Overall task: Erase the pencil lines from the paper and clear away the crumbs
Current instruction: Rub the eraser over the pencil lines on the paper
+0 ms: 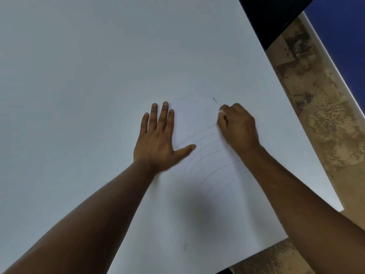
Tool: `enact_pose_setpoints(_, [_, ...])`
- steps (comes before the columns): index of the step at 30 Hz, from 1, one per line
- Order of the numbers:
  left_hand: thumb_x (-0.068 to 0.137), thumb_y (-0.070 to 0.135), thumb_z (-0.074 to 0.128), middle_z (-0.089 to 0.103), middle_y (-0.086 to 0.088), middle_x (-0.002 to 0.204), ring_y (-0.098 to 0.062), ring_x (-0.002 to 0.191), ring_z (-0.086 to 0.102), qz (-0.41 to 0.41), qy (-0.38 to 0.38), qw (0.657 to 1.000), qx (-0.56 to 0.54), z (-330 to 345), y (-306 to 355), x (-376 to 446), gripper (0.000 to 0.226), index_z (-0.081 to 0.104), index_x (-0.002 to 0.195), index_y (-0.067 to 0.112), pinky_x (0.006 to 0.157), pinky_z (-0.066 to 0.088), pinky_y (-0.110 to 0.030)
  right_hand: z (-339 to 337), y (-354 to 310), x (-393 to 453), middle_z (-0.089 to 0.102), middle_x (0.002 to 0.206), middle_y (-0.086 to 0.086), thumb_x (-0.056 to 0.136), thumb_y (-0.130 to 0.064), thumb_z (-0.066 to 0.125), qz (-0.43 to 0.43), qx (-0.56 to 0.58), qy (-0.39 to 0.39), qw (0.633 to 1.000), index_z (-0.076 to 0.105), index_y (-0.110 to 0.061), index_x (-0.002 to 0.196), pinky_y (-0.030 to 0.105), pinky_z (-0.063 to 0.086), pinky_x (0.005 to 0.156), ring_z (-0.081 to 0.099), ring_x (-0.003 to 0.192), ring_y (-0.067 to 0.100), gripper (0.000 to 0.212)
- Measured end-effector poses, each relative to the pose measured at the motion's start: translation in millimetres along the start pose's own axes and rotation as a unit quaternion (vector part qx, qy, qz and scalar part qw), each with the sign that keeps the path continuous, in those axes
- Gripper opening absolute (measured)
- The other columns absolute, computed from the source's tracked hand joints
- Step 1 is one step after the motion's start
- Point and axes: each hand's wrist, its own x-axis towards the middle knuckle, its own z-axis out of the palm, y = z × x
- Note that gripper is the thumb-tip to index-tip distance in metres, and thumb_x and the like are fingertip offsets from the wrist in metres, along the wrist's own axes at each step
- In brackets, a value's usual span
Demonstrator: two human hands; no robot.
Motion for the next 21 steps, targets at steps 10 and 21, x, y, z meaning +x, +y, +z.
enact_pose_setpoints(10, [0.088, 0.090, 0.015, -0.017, -0.008, 0.171, -0.028, 0.156, -0.024, 0.007, 0.011, 1.000, 0.013, 4.0, -1.2, 0.8, 0.112, -0.006, 0.164, 0.011, 0.129, -0.005, -0.050, 9.8, -49.6, -25.2, 0.064, 0.084, 0.010, 0.095, -0.014, 0.055, -0.098, 0.103, -0.041, 0.989, 0.072, -0.004, 0.103, 0.035, 0.051, 0.067, 0.060, 0.074, 0.027, 0.021])
enact_pose_setpoints(21, [0.087, 0.092, 0.021, -0.019, -0.009, 0.171, -0.025, 0.157, -0.023, -0.002, 0.020, 1.000, -0.006, 4.3, -0.5, 0.3, 0.117, -0.007, 0.163, 0.007, 0.129, -0.006, -0.048, -5.9, -20.5, 1.3, 0.057, 0.078, 0.007, 0.094, -0.012, 0.060, -0.034, 0.090, -0.066, 0.993, 0.070, -0.007, 0.093, 0.034, 0.050, 0.062, 0.055, 0.066, 0.022, 0.011])
